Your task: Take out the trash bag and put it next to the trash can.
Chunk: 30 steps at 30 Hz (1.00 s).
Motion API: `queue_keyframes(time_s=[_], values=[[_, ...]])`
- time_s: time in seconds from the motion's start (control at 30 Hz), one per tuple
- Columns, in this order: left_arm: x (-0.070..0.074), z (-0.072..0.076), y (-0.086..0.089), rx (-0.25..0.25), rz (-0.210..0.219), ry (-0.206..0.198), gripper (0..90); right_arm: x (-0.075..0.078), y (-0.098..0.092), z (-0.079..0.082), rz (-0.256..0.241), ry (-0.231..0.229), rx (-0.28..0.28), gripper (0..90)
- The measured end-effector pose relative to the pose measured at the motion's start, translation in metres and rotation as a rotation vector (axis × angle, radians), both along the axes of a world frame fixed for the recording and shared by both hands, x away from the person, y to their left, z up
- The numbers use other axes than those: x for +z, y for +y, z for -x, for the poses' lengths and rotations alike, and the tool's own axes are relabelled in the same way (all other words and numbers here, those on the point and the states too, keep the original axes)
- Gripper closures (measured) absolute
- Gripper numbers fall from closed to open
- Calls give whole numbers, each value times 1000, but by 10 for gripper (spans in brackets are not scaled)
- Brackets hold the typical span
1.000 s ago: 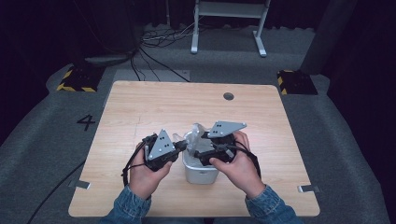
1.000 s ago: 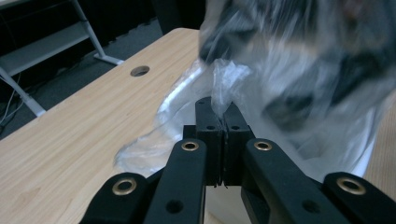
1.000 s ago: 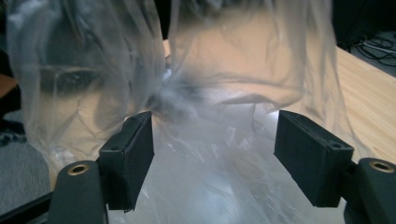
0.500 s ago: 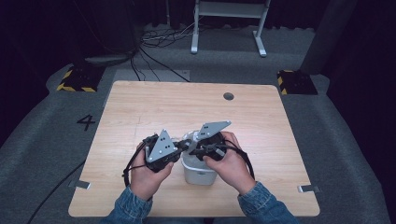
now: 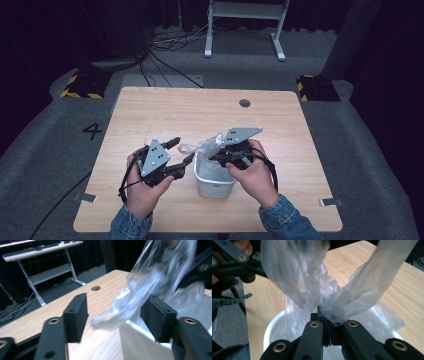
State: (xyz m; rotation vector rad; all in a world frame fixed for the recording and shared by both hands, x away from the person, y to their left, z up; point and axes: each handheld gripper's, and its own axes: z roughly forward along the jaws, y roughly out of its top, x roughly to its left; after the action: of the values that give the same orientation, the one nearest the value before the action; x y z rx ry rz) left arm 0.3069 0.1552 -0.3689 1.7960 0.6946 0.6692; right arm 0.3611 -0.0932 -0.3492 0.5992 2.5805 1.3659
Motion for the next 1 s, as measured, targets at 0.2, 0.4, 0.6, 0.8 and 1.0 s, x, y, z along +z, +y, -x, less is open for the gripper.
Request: queue_keyframes(time_s=[0.2, 0.4, 0.6, 0.8, 1.0], values=[[-10, 3, 3, 9, -34, 16, 317, 8, -3, 2, -34, -21, -11, 891], [-18, 2, 3, 5, -49, 48, 316, 21, -7, 2, -57, -45, -20, 891], [-21, 1, 12, 17, -87, 77, 310, 38, -16, 4, -88, -68, -28, 890], [-29, 3, 21, 23, -124, 117, 310, 52, -23, 6, -109, -90, -36, 889], [-34, 4, 31, 33, -135, 142, 309, 70, -29, 8, -133, -126, -43, 890]])
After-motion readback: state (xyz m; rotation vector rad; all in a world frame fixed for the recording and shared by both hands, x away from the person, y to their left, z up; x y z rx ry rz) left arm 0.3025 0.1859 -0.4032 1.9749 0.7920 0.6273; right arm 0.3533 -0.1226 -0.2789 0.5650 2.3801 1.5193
